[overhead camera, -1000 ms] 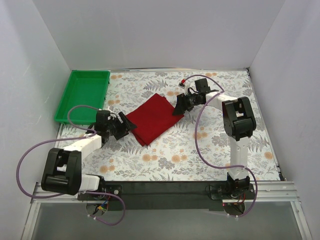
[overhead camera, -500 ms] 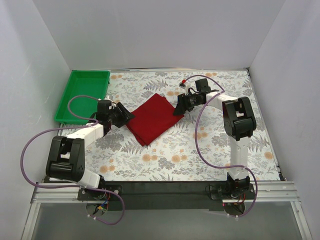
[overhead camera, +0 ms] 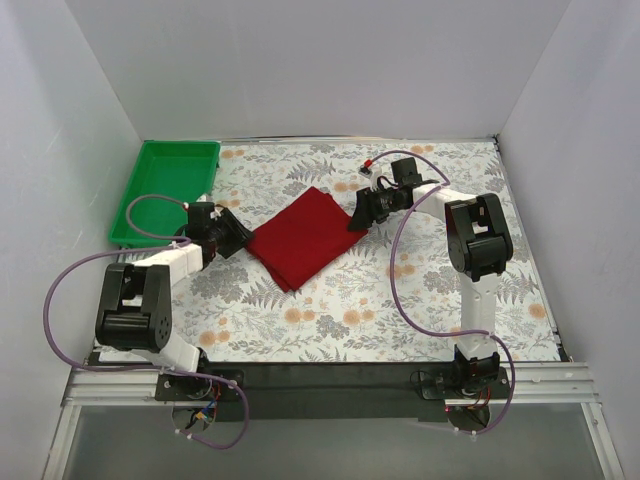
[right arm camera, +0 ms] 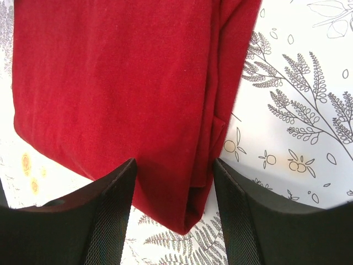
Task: Fold and stack the t-shirts
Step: Neatly place the folded tshirt to the corner
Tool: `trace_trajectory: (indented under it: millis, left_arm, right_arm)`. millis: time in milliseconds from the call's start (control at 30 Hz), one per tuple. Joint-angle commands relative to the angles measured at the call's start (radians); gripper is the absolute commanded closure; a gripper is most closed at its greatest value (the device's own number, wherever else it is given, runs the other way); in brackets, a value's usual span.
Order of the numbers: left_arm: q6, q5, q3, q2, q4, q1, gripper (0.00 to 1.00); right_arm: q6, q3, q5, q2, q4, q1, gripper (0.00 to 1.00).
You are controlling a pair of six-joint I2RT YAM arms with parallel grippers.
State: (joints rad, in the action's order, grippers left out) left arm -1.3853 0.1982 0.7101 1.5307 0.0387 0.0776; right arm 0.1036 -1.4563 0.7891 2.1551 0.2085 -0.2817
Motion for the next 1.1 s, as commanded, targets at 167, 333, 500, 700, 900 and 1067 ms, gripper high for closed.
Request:
trace_trajectory:
  millis: [167, 333, 500, 700, 900, 1067]
  left_arm:
    - [0.086, 0.034, 0.071, 0.048, 0.029, -0.024, 0.54]
    - [0.095, -0.016, 0.012, -0.142, 0.021, -0.025, 0.52]
    - [0.117, 0.044, -0.067, -0.358, -0.019, -0.025, 0.46]
    - [0.130, 0.083, -0.083, -0.637, -0.135, -0.025, 0.42]
    - [0.169, 0.113, -0.098, -0.800, -0.258, -0.025, 0.41]
    - [0.157, 0.151, -0.138, -0.856, -0.277, -0.025, 0.41]
  right_arm:
    - [0.011, 0.037, 0.001, 0.023, 0.046, 0.015, 0.46]
    - [0.010, 0.050, 0.013, 0.026, 0.058, 0.013, 0.47]
    - [0.007, 0.062, 0.030, 0.028, 0.075, 0.009, 0.48]
    - [0.001, 0.054, 0.025, 0.032, 0.083, -0.016, 0.46]
    - [0.004, 0.033, 0.015, 0.052, 0.103, -0.037, 0.46]
    - [-0.002, 0.016, 0.041, 0.075, 0.124, -0.039, 0.70]
